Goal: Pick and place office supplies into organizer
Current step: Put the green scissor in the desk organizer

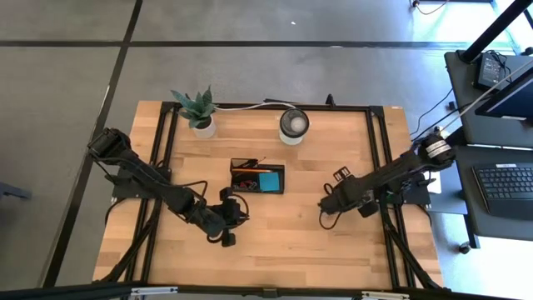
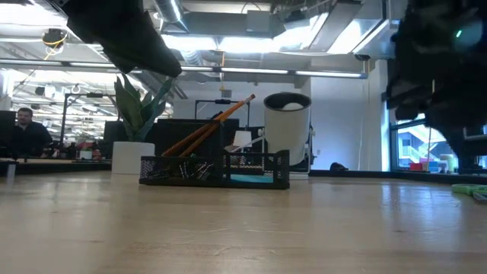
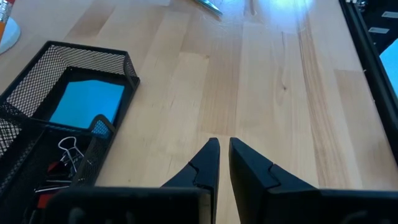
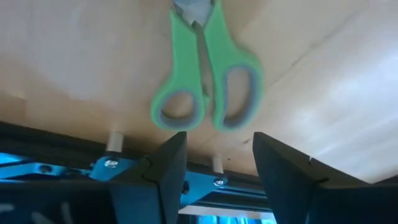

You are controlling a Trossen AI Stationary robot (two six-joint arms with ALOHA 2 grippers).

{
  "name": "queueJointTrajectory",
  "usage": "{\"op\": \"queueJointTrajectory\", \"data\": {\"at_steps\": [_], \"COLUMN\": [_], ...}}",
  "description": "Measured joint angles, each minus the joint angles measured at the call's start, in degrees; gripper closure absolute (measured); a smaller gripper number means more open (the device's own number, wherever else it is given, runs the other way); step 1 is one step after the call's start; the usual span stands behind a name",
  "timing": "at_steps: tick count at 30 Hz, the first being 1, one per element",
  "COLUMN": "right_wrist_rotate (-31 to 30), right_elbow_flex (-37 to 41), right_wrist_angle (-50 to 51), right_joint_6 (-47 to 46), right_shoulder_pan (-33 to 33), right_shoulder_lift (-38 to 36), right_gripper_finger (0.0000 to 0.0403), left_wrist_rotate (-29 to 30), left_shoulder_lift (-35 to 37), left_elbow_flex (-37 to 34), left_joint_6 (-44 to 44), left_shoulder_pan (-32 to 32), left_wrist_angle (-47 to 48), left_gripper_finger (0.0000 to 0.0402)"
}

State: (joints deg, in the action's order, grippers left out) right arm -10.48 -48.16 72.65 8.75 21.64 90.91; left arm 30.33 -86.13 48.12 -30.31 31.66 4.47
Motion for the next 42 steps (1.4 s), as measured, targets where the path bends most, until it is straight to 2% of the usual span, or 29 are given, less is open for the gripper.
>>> {"op": "queueJointTrajectory", "data": {"at_steps": [5,14,24,32,35,42], "right_wrist_rotate": [-0.42,-2.33,-1.87,-0.94,2.02,3.18], "right_elbow_flex": [0.00,0.93,2.14,2.14,2.14,2.14], "right_wrist_angle": [-2.59,-5.92,-4.27,-3.72,-3.74,-3.84], "right_joint_6": [6.37,10.48,3.95,3.70,3.72,9.02], "right_shoulder_pan": [-1.34,-2.02,-2.00,-1.98,-1.98,-1.98], "right_shoulder_lift": [4.52,9.99,9.09,8.94,8.94,8.89], "right_gripper_finger": [0.0216,0.0216,0.0216,0.0216,0.0216,0.0216], "left_wrist_rotate": [-0.01,-1.71,-1.76,-1.75,-1.75,-1.75], "left_shoulder_lift": [0.00,0.00,0.00,0.00,0.00,-0.01], "left_elbow_flex": [0.00,0.00,0.00,0.00,0.00,0.00], "left_joint_6": [-0.43,-0.45,-0.45,-0.45,-0.45,-0.45], "left_shoulder_pan": [0.00,0.11,0.11,0.11,0.11,0.11], "left_wrist_angle": [0.02,0.07,0.22,0.20,0.20,0.20], "left_gripper_finger": [0.0370,0.0370,0.0370,0.0370,0.0370,0.0370]}}
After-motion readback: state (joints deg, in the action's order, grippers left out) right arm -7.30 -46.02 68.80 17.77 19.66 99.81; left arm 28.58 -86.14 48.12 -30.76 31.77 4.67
